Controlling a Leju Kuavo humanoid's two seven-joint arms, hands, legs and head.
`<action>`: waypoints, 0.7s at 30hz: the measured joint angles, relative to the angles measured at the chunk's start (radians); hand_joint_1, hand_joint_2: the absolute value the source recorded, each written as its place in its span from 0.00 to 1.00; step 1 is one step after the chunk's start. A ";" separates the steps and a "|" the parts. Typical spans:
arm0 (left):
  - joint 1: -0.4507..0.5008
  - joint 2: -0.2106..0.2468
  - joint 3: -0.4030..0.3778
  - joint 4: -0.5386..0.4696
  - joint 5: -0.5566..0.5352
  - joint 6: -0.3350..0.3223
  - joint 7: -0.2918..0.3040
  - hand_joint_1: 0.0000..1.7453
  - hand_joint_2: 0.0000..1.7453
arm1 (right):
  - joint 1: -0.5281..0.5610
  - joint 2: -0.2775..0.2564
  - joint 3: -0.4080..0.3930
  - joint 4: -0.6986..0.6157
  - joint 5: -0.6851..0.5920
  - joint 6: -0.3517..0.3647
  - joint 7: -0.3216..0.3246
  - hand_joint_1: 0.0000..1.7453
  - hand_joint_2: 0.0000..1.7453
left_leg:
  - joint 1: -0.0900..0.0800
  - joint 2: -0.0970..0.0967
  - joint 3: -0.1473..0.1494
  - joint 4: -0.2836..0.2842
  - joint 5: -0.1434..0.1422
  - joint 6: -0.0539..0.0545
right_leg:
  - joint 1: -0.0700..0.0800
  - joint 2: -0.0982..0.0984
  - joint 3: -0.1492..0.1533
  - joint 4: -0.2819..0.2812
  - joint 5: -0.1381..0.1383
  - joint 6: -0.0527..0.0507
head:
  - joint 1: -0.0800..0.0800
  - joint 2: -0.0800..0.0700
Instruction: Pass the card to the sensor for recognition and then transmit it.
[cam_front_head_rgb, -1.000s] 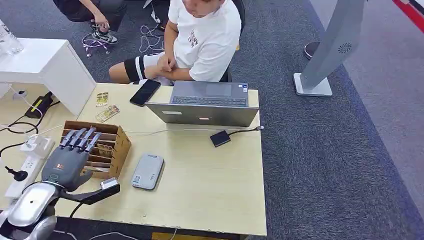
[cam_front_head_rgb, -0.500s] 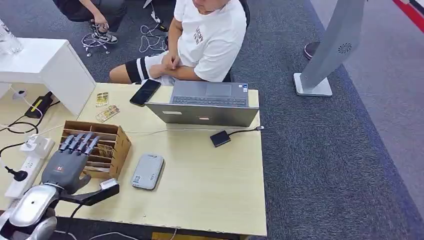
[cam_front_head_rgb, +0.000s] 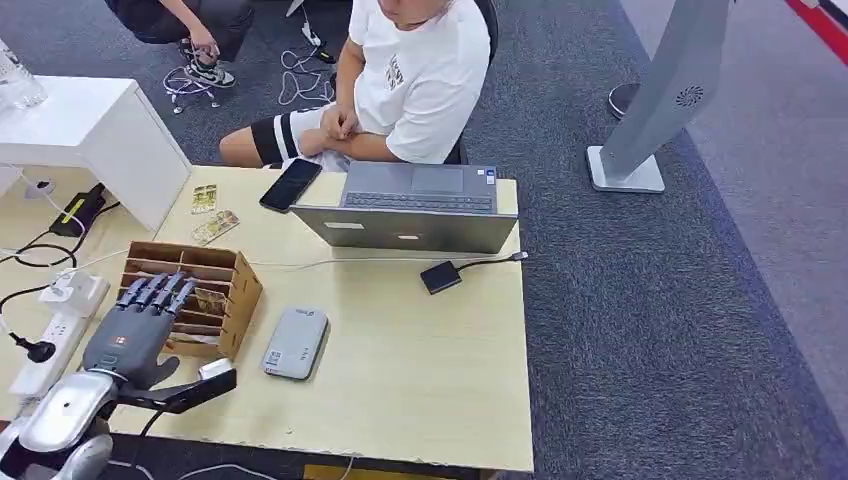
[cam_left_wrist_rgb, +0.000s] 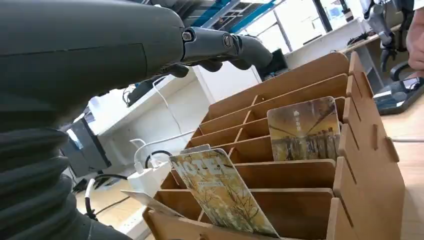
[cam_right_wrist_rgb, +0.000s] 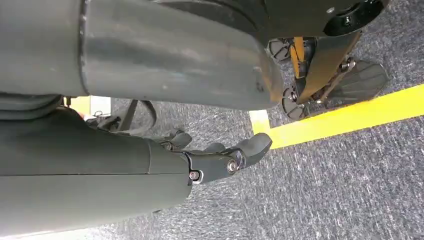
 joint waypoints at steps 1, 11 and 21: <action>0.000 0.000 0.000 0.000 0.000 -0.001 0.000 0.00 1.00 | 0.000 0.000 0.000 0.000 0.000 0.000 0.000 0.00 0.00 | 0.000 0.000 0.000 0.000 0.000 0.000 | 0.000 0.000 0.000 0.000 0.000 0.000 | 0.000 0.000; 0.003 0.042 -0.011 0.000 0.046 -0.073 0.000 1.00 1.00 | 0.000 0.001 -0.010 0.000 0.014 0.000 0.001 0.00 0.00 | 0.000 0.000 0.000 0.000 0.000 0.000 | 0.000 0.000 0.000 0.000 0.000 0.000 | 0.000 0.000; -0.004 0.106 -0.016 0.000 0.103 -0.119 -0.020 1.00 1.00 | 0.000 0.002 -0.023 0.000 0.015 0.002 0.002 0.00 0.00 | 0.000 0.000 0.000 0.000 0.000 0.000 | 0.000 0.000 0.000 0.000 0.000 0.000 | 0.000 0.000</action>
